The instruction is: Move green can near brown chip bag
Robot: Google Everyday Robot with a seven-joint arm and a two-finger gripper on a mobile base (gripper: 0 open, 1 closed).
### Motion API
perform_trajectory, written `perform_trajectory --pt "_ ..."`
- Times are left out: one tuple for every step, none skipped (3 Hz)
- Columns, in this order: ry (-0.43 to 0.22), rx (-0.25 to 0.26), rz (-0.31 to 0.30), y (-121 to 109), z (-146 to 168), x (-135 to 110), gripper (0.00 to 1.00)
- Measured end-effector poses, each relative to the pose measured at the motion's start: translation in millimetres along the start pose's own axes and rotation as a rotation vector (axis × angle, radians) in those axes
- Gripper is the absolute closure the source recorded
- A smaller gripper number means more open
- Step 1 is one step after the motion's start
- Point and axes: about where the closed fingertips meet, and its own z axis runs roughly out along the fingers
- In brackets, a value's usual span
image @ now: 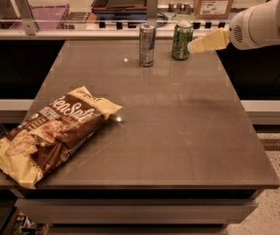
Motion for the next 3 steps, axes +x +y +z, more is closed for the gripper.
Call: perform_trajectory --pt "-0.050 0.032 0.014 -7 10 -9 0.00" --pt "-0.152 0.077 0.038 -21 26 -27 0.00" --pt "-0.227 0.085 0.050 -28 39 -43 0.00"
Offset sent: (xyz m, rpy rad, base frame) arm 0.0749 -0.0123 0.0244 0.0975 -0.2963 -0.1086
